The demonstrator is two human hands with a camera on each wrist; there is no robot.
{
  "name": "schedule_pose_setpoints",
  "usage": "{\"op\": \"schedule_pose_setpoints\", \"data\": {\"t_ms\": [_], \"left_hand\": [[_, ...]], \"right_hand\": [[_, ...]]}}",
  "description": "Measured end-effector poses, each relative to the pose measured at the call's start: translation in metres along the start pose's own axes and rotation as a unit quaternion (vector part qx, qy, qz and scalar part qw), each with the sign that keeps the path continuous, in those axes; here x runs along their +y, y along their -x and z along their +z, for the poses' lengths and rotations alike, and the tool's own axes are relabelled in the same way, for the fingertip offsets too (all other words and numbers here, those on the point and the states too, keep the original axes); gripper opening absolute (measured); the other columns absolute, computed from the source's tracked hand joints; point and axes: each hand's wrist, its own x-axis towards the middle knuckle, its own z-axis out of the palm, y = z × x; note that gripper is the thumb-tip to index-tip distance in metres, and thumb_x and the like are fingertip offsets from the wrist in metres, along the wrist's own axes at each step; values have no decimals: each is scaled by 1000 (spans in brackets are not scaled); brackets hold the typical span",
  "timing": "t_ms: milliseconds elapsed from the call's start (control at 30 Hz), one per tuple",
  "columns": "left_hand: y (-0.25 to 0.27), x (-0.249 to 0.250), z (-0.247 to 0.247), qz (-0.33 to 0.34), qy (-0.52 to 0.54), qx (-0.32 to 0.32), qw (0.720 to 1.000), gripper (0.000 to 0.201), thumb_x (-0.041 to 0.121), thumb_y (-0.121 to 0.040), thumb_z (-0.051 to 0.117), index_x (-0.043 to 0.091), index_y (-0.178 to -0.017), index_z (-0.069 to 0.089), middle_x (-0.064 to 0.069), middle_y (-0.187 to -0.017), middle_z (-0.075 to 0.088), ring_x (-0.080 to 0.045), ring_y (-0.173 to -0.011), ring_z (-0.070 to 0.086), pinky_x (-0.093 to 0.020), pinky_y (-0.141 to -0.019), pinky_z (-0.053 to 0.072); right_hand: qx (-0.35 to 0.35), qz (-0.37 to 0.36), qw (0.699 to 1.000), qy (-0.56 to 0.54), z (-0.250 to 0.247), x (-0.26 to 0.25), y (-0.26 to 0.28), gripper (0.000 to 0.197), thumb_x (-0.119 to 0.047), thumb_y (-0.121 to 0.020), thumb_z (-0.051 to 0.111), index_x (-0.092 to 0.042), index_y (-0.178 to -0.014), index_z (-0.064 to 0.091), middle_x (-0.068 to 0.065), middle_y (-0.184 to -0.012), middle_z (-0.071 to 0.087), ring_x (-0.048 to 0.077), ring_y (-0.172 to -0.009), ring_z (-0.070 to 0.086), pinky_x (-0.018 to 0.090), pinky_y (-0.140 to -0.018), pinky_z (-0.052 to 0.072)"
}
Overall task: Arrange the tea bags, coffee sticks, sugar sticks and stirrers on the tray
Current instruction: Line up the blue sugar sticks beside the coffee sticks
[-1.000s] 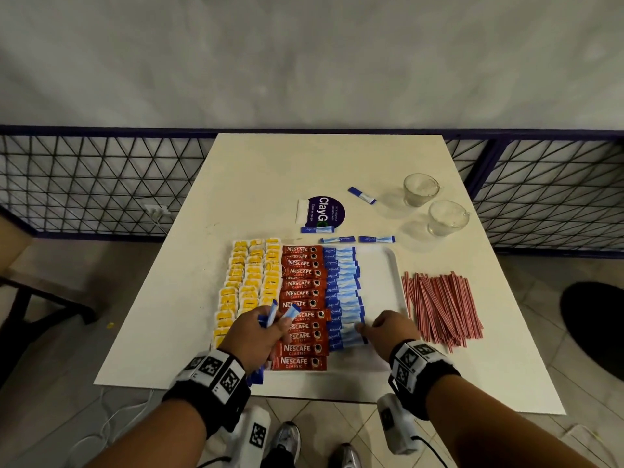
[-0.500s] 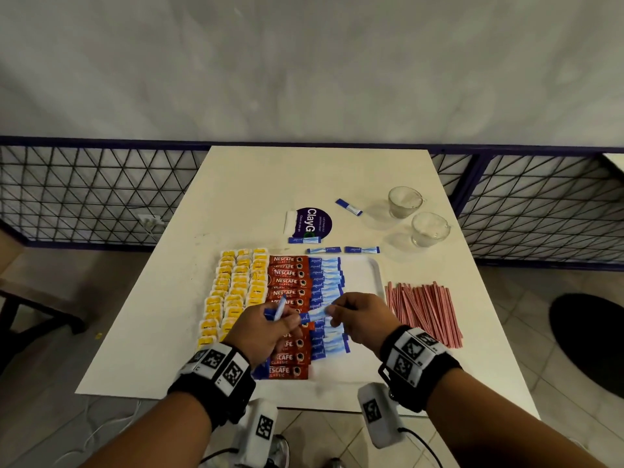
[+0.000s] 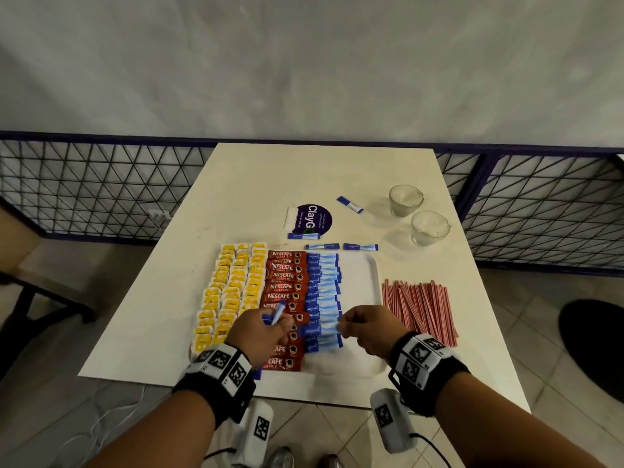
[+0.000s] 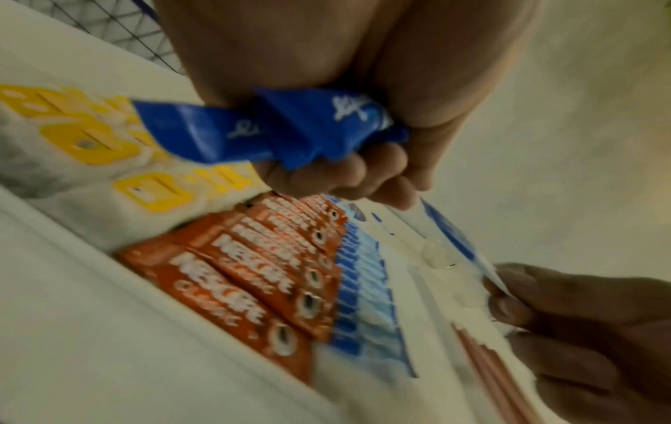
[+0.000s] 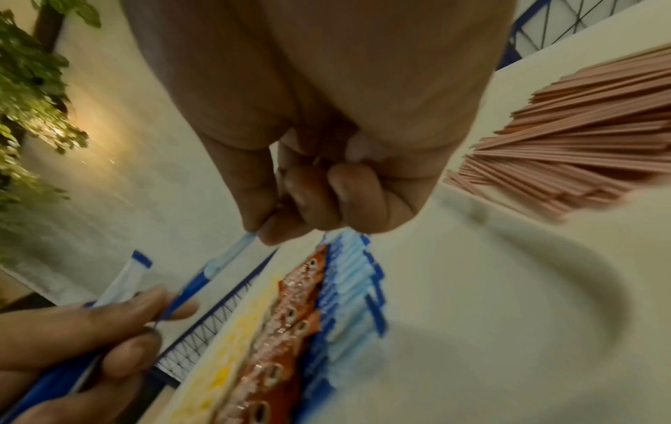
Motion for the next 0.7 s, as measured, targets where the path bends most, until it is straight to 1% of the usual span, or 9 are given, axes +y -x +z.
{"op": "schedule_pose_setpoints", "data": {"t_ms": [100,167,267,367,433,500,567,633,700], "left_hand": [[-8,-20,-22,-18,-155,92,984,26,37,-90,62,20,-70,61,-4,-68,65,-23,-63,58,-31,-61,46],[-12,-32,-39,-41,-219,130,966,29,39,-92,58,19,-71,59,-9,-81,68,-30,-79,62,-33,-73,46],[-19,-45,-58,-56,-266,133,953,29,39,-94,55,12,-86,65,-14,-94,69,-35,-91,62,-33,-78,43],[-24,-55,-70,-64,-259,131,955,29,38,-93,58,11,-96,67,-15,-97,70,-36,-95,62,-34,-80,44],[-26,-57,-75,-68,-264,131,953,29,37,-93,57,11,-98,67,-15,-100,70,-37,-97,62,-34,-81,43],[-29,-59,-80,-74,-269,125,952,29,37,-94,56,10,-96,67,-16,-99,69,-37,-96,62,-34,-81,44],[-31,-61,-83,-80,-256,119,956,29,37,-94,56,9,-96,67,-17,-98,69,-37,-95,62,-35,-82,45],[-32,-63,-86,-80,-250,115,958,28,37,-93,56,10,-93,65,-16,-96,68,-37,-94,61,-35,-82,44],[-33,-64,-88,-77,-239,109,962,26,37,-93,57,12,-88,63,-15,-93,68,-37,-93,61,-34,-80,43]], "right_hand": [[-19,58,995,76,-3,14,1,16,-15,-84,69,-18,-69,65,-13,-42,54,-2,-31,41,11,-36,31],[-35,86,988,120,-2,19,1,17,-15,-85,69,-20,-70,64,-15,-37,51,-4,-30,42,8,-35,31],[-23,115,976,184,5,22,-3,13,-17,-82,70,-23,-72,67,-14,-51,57,-1,-44,48,9,-37,35],[-7,131,964,233,17,21,-7,2,-21,-80,73,-23,-80,73,-8,-69,62,6,-62,54,18,-57,45],[6,141,961,238,24,21,-9,12,-21,-80,73,-17,-91,75,-4,-79,65,10,-74,58,20,-66,45],[22,156,956,247,29,21,-13,17,-25,-80,73,-15,-94,74,-2,-86,67,12,-81,59,21,-71,48],[28,167,944,284,33,19,-15,25,-36,-80,71,-13,-92,72,-2,-88,69,13,-81,61,22,-74,50],[35,165,928,331,36,17,-13,36,-47,-79,69,-14,-94,68,-1,-89,68,14,-81,61,24,-70,49],[63,123,919,368,39,12,-9,33,-49,-78,68,-20,-91,59,-3,-87,62,13,-78,56,25,-66,45]]}}
